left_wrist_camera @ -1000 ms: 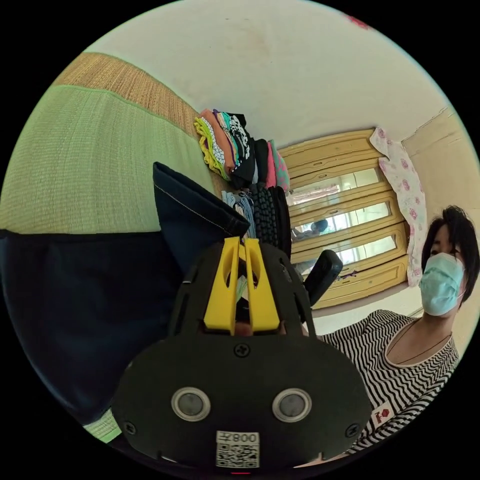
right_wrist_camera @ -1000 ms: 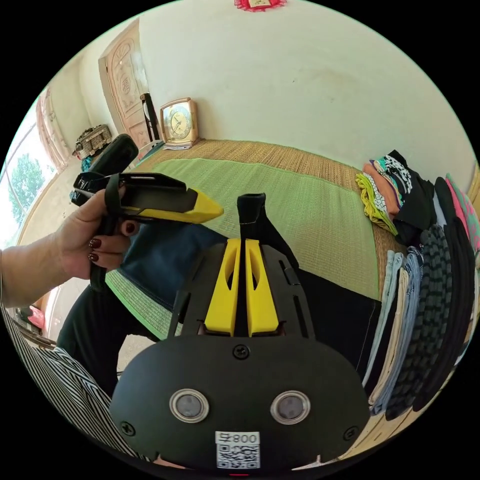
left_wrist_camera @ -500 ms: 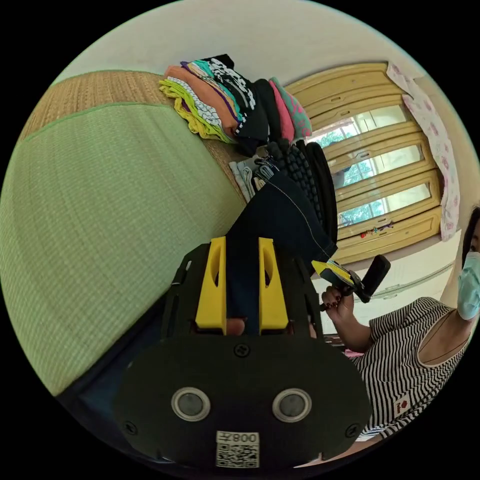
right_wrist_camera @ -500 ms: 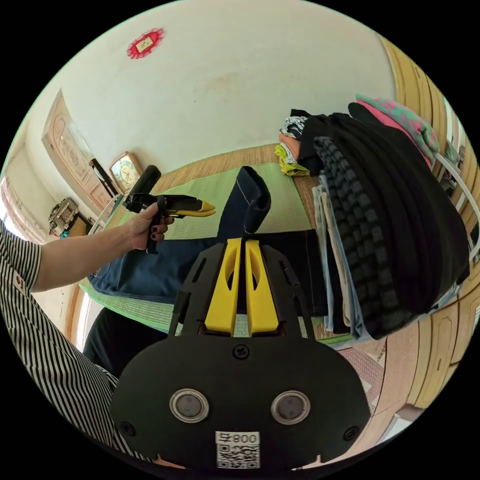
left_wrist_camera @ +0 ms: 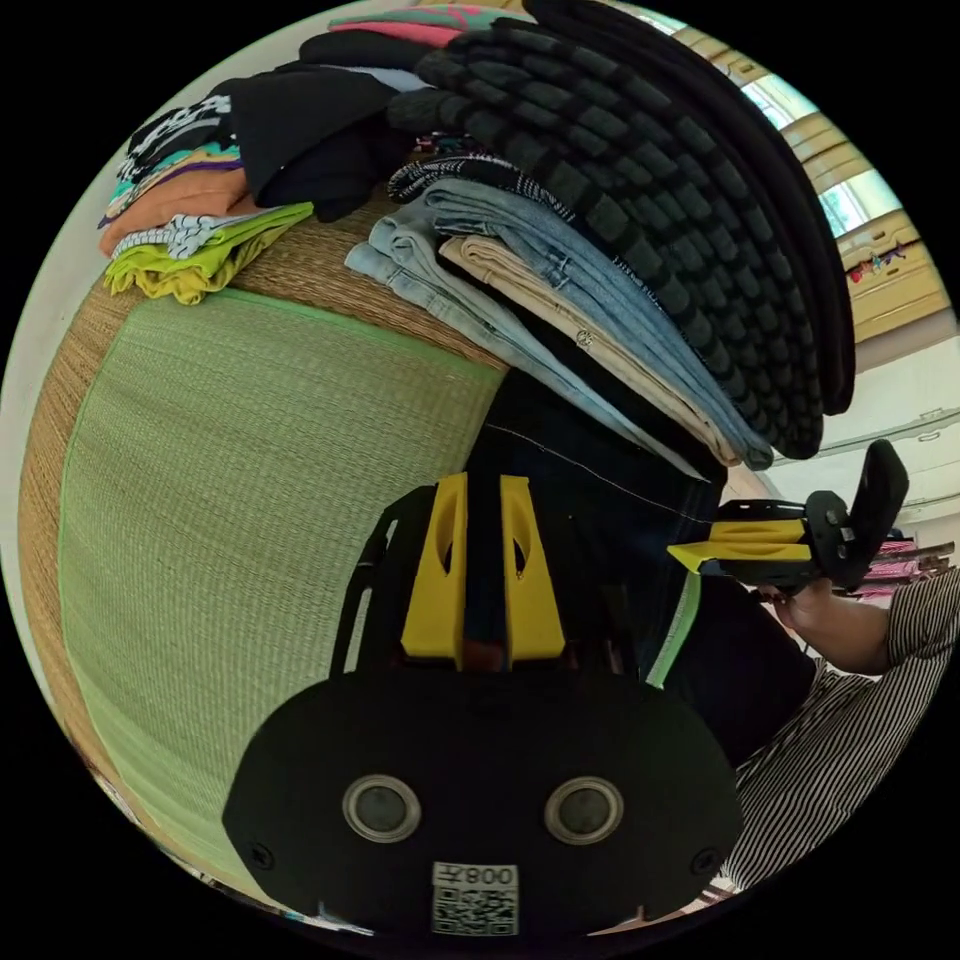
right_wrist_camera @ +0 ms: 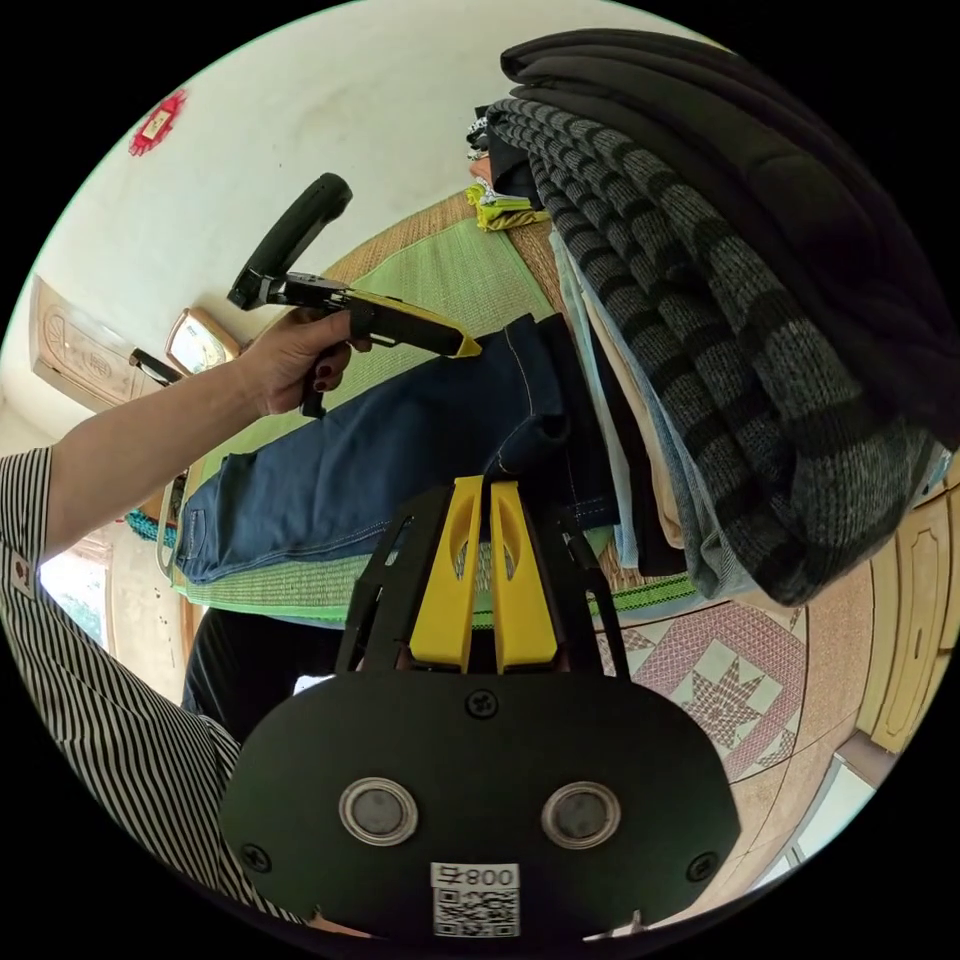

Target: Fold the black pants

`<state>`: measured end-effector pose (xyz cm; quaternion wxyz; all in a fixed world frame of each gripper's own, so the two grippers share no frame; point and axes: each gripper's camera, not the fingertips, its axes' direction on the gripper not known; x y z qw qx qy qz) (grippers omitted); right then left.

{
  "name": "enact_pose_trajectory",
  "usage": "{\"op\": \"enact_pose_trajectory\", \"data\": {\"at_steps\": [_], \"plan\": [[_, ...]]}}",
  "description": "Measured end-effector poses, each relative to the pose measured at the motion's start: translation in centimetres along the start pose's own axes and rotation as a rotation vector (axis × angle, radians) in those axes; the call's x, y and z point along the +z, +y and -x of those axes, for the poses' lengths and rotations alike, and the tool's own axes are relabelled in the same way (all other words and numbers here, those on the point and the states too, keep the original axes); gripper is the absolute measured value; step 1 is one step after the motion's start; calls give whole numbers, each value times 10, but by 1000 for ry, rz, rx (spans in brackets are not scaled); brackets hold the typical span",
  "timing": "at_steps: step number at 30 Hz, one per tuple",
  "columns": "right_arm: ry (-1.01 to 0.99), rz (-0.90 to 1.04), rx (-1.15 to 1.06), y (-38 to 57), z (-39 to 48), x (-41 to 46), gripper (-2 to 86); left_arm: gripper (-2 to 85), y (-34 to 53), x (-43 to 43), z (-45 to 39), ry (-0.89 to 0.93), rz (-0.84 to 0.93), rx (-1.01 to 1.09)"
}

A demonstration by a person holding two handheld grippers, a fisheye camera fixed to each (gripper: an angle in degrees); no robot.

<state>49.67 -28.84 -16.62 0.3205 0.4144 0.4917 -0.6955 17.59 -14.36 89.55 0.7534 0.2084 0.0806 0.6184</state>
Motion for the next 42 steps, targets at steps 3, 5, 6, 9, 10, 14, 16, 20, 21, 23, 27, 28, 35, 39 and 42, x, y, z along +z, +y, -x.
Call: {"op": "enact_pose_trajectory", "data": {"at_steps": [3, 5, 6, 9, 10, 14, 16, 20, 21, 23, 27, 28, 35, 39, 42], "plan": [[-14, 2, -6, -1, -4, 0, 8, 21, -5, 21, -14, -31, -2, 14], [-17, -4, -14, -2, -5, -2, 9, 11, -5, 29, -18, -5, -36, -6], [-16, -10, -21, -2, -5, -4, 9, 10, -4, 29, -20, 1, -54, -11], [-33, -48, -38, -2, -3, -13, 9, 6, -1, 26, -32, -18, -122, -14], [-40, -59, -41, -2, -2, -15, 9, 5, -1, 26, -37, -27, -143, -17], [-38, -104, -53, -1, -1, -29, 9, 3, -17, 37, -50, -49, -145, 7], [-29, -97, -40, -1, -5, -29, 9, 3, -27, 49, -55, -54, -120, 21], [-39, -36, 12, -4, -17, -19, 9, 3, -48, 80, -65, -77, -51, 32], [-35, -18, 18, -5, -19, -15, 9, 3, -50, 84, -65, -81, -40, 33], [-27, 5, 17, -7, -19, -8, 9, 3, -56, 97, -67, -95, -14, 29], [-67, 24, 43, -13, -21, -4, 11, 3, -59, 102, -70, -115, -13, 20], [-77, 24, 48, -14, -21, -4, 11, 4, -59, 102, -70, -116, -17, 12], [-81, 35, 71, -15, -9, -15, 9, 6, -60, 75, -71, -123, -61, -6], [-1, 56, 38, -17, 14, -27, 3, 5, -60, 49, -69, -136, -124, -52], [20, 25, -35, -27, 40, -37, 1, 3, -59, 16, -72, -101, -197, -49]]}}
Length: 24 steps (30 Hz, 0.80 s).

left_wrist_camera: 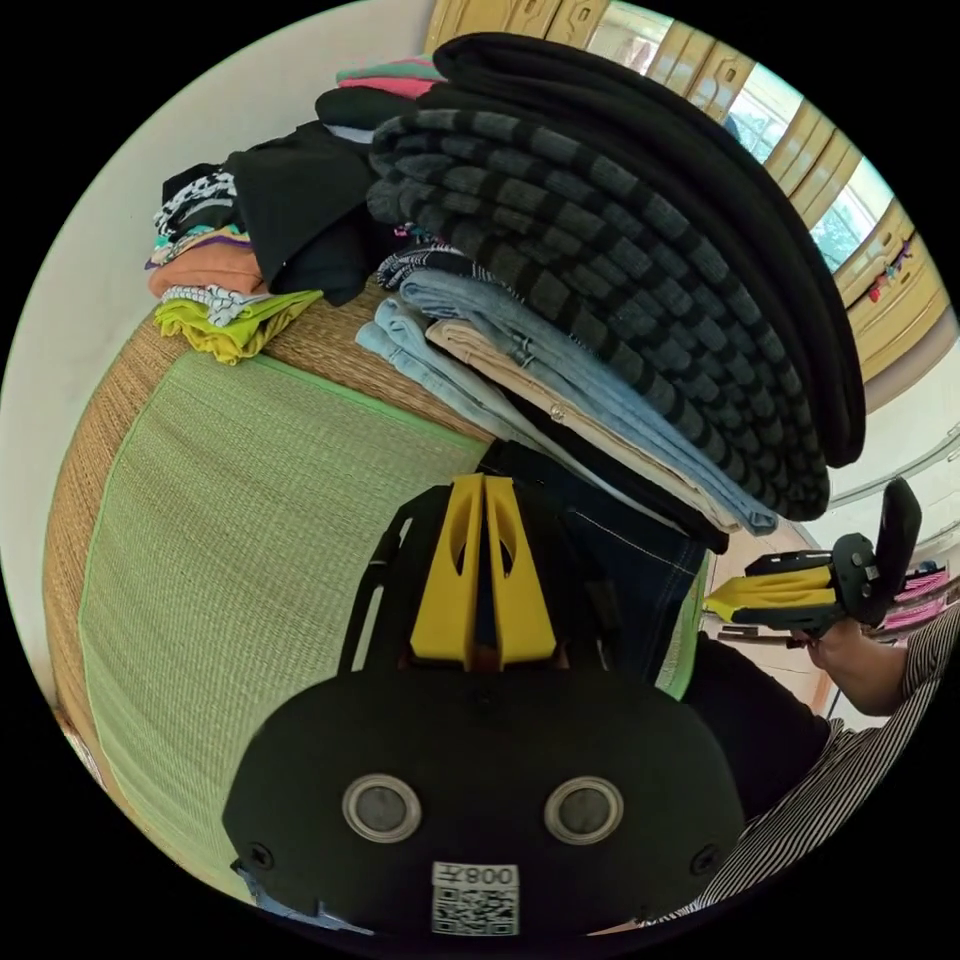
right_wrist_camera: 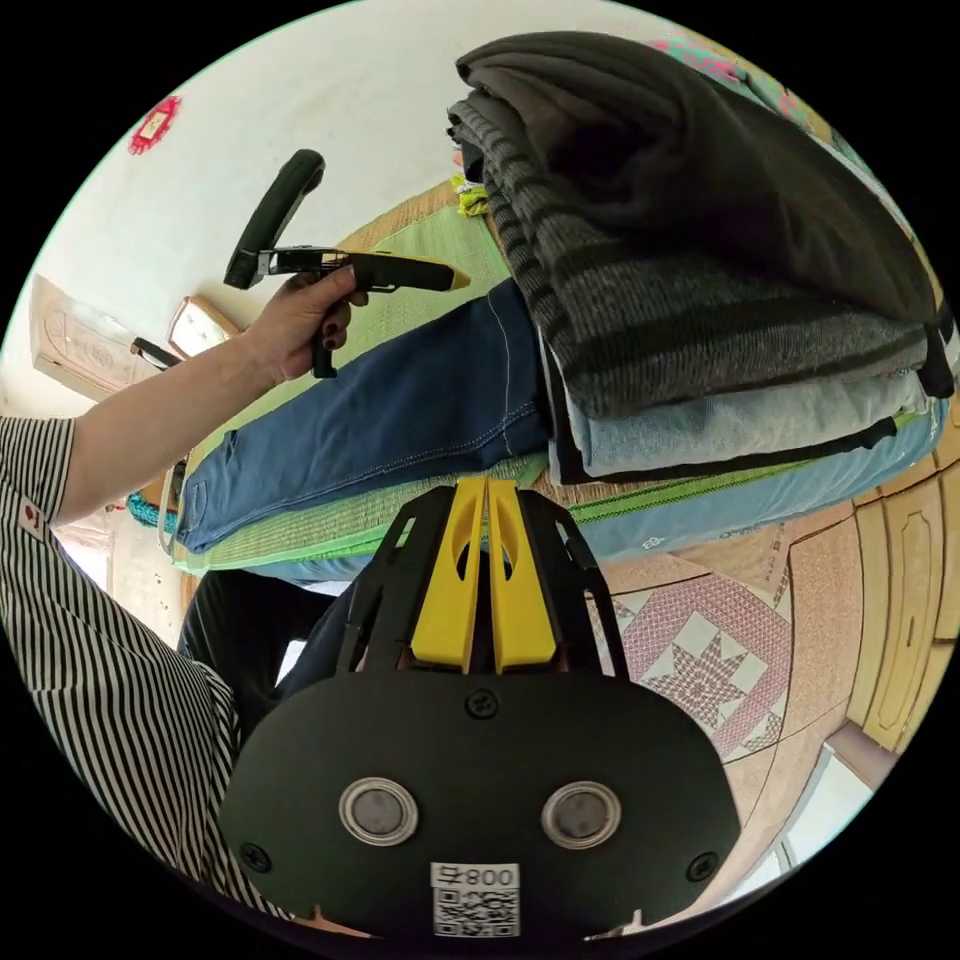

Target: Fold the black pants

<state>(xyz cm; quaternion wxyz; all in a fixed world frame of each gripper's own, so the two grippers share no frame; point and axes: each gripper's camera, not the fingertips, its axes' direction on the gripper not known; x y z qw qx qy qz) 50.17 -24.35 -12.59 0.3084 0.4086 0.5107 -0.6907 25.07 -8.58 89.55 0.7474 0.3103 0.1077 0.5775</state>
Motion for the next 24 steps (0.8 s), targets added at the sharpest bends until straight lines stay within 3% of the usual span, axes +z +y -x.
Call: {"op": "enact_pose_trajectory", "data": {"at_steps": [7, 15, 20, 24], "plan": [[199, 44, -128, -45, 43, 29, 0, 1, -20, -24, -2, -22, 112, 40], [269, 16, -208, -65, 96, 41, 0, 1, -19, -119, 32, 36, 66, -104], [226, 50, -167, -89, 114, 30, 1, 5, 58, -241, 69, 133, -42, -237], [219, -29, -210, -109, 151, 5, 1, 15, 149, -333, 115, 59, -69, -433]]}}
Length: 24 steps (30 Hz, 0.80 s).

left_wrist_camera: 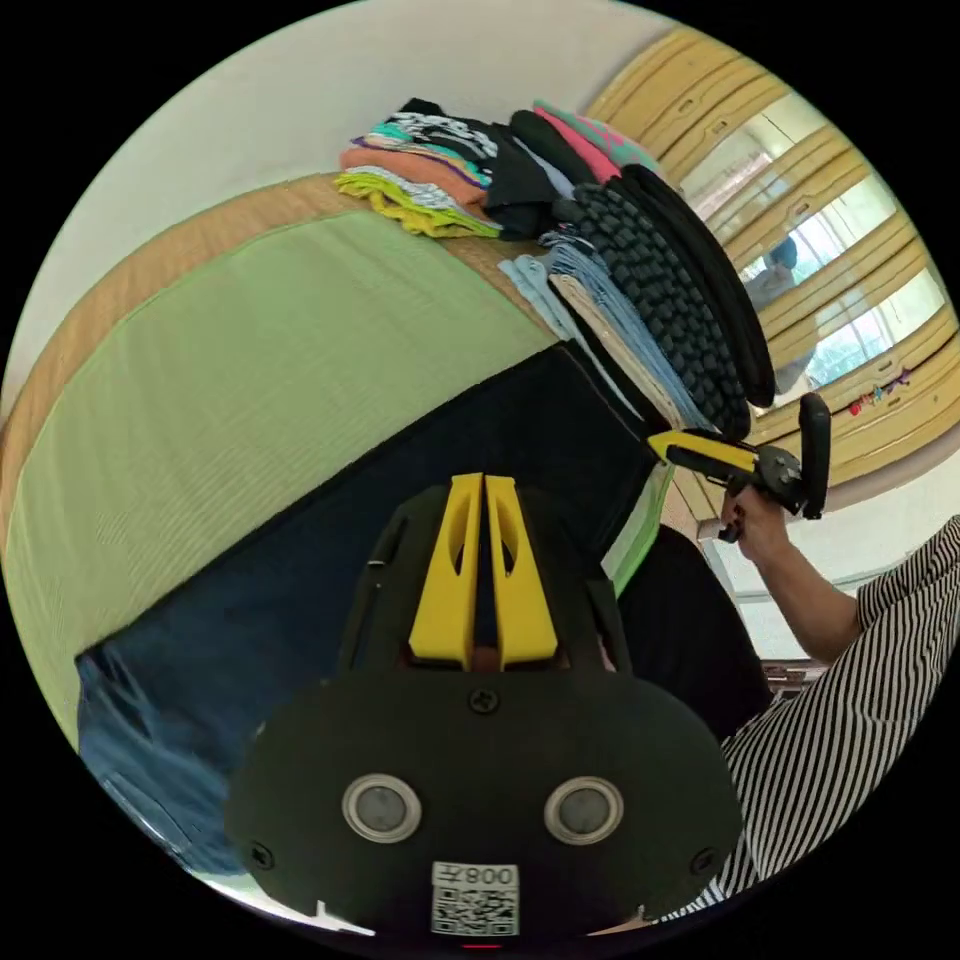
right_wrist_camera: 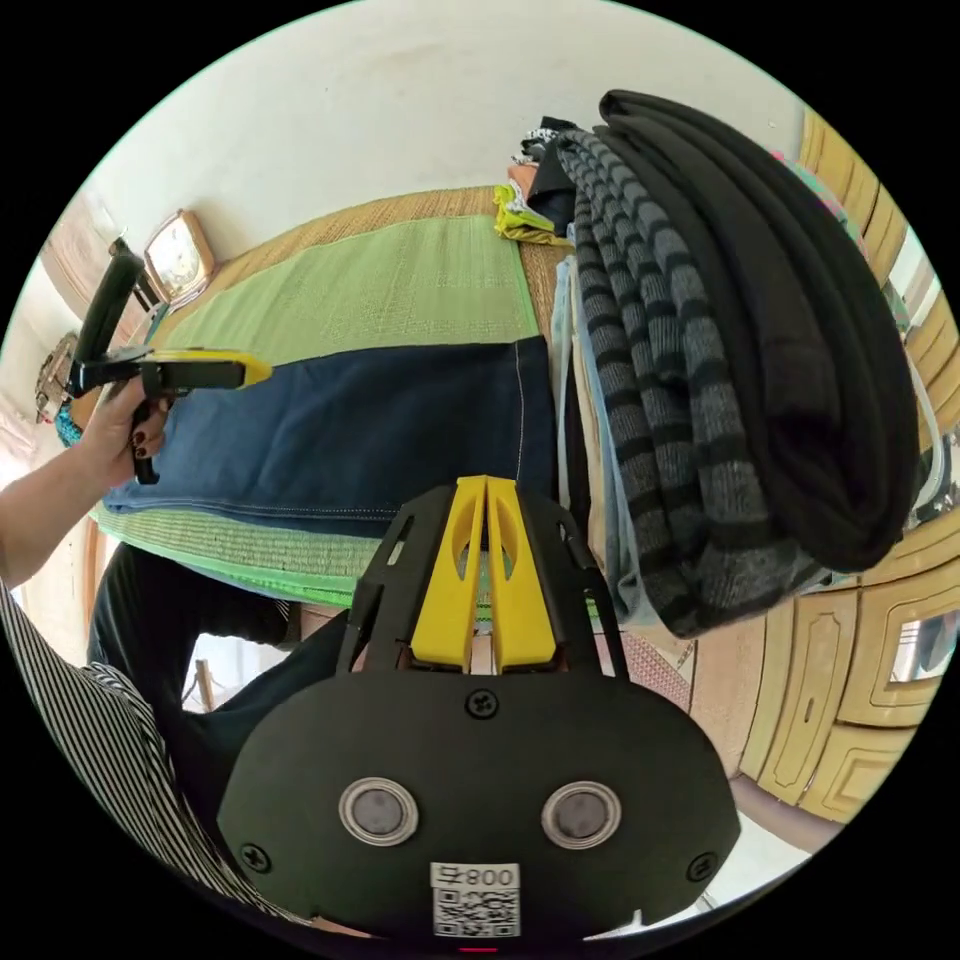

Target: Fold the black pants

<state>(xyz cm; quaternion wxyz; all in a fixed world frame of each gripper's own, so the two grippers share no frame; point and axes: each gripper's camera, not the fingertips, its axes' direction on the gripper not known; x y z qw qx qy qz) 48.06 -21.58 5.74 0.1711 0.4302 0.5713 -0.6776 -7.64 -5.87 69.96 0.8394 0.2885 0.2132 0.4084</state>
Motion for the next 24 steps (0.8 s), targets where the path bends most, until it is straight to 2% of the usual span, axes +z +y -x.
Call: {"op": "enact_pose_trajectory", "data": {"at_steps": [1, 5, 9, 14, 18, 21, 24], "plan": [[-24, -13, -12, -6, 6, -3, 1, 20, 21, -32, 28, -29, -15, -86], [-360, -41, -163, -70, 74, -3, 5, 32, 90, -131, 116, -148, -29, -375], [-640, 18, -383, -148, 177, 24, 18, 24, 144, -191, 158, -189, -30, -569], [-707, 135, -599, -224, 298, 66, 46, 10, 182, -267, 171, -62, -143, -648], [-605, 220, -756, -268, 382, 101, 60, 15, 172, -323, 172, -46, -176, -616], [-566, 310, -837, -283, 421, 122, 61, 33, 156, -376, 181, -38, -264, -568], [-567, 298, -846, -292, 434, 122, 55, 58, 136, -426, 201, -25, -332, -527]]}}
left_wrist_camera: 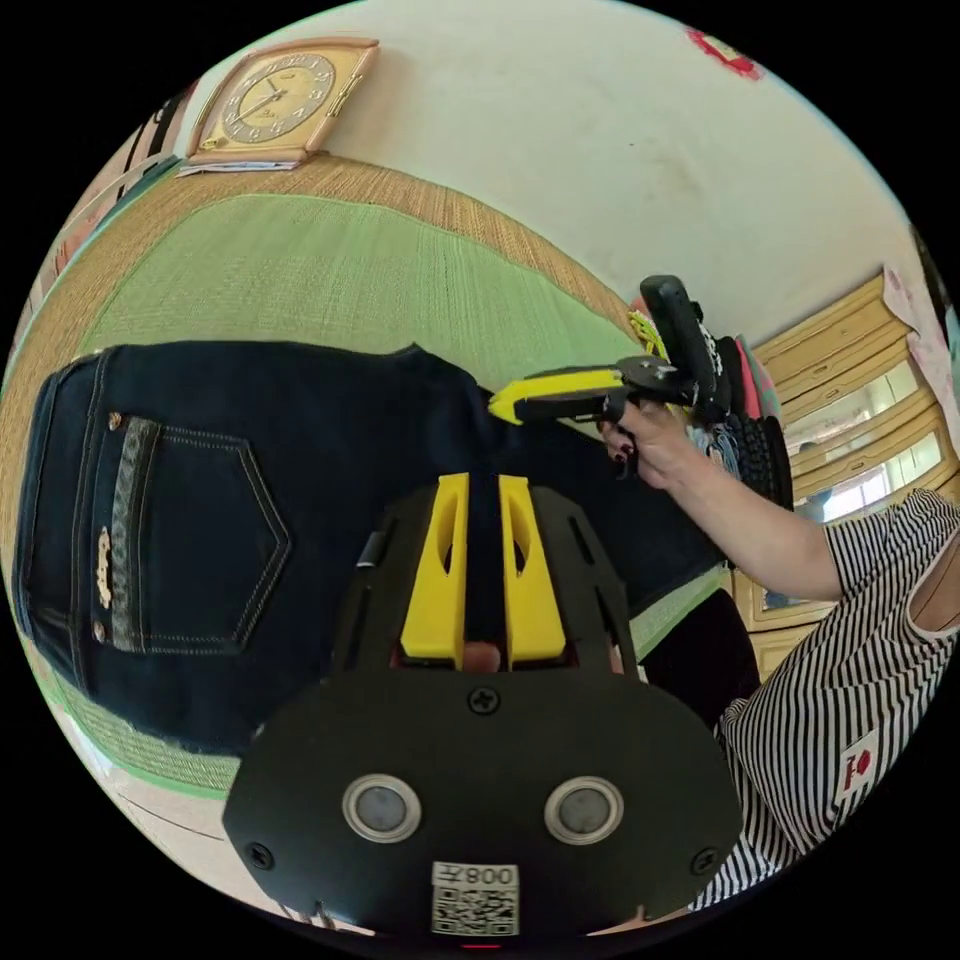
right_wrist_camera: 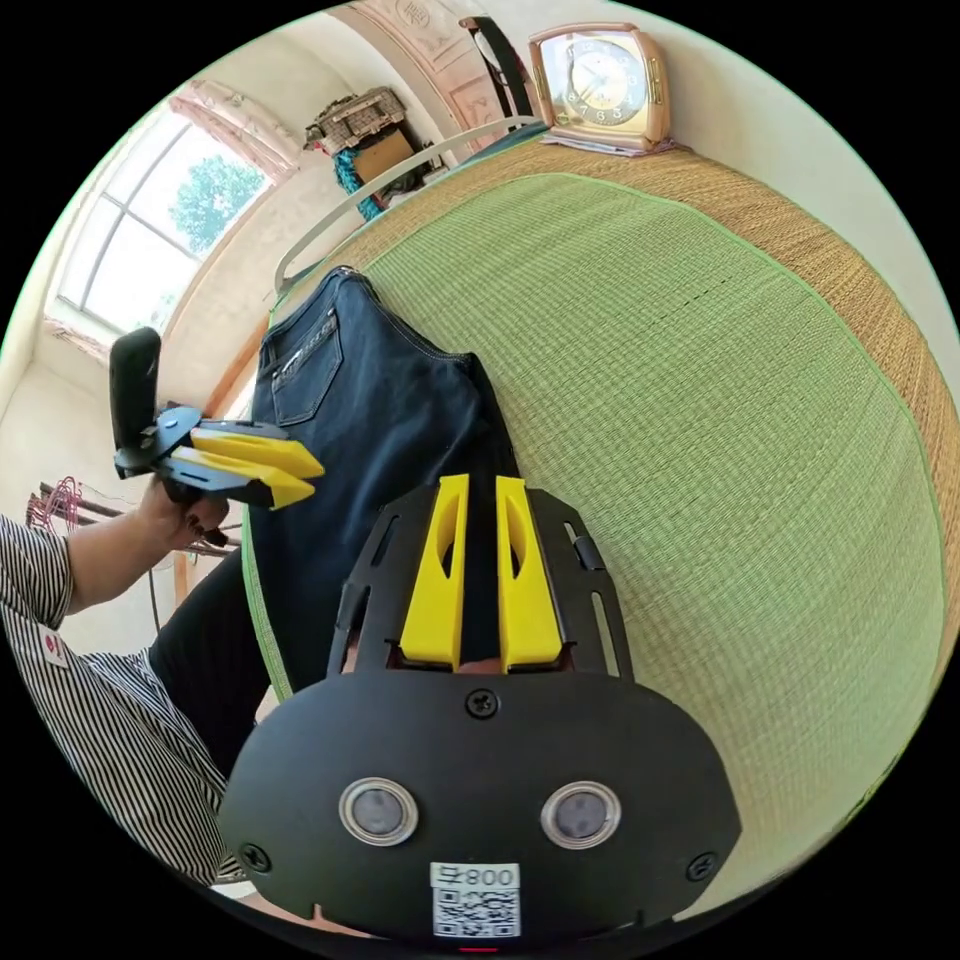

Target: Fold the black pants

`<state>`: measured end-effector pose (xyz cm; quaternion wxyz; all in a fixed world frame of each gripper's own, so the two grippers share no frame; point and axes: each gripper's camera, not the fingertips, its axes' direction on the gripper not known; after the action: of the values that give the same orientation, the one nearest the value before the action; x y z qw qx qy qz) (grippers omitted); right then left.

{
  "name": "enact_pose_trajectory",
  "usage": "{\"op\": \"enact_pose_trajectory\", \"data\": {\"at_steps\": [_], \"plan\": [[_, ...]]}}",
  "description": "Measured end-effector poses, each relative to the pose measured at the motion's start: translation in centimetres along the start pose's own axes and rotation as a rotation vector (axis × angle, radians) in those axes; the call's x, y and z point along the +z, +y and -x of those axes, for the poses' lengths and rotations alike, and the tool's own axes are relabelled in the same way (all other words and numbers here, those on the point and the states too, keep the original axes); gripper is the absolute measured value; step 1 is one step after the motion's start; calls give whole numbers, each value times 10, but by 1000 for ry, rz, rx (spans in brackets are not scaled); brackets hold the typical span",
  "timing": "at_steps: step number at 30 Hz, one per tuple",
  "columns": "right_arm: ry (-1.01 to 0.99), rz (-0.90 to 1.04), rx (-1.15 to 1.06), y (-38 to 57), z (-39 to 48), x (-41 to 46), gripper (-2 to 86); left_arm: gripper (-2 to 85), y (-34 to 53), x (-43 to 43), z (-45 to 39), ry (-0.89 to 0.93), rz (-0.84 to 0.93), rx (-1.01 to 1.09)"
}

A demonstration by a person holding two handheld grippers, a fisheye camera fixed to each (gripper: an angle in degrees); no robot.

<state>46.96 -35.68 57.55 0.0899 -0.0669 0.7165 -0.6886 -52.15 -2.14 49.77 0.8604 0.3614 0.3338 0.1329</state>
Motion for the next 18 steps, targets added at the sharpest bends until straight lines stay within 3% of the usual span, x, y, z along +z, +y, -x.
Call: {"op": "enact_pose_trajectory", "data": {"at_steps": [9, 13, 18], "plan": [[24, -40, -6, -42, 5, -17, 28, 95, -124, -73, -9, -171, 78, 212], [57, -61, -15, -59, 5, -24, 43, 90, -160, -93, -9, -138, 241, 267], [42, -30, -15, -84, 3, -25, 17, 43, -181, -142, -14, -44, 253, 264]]}}
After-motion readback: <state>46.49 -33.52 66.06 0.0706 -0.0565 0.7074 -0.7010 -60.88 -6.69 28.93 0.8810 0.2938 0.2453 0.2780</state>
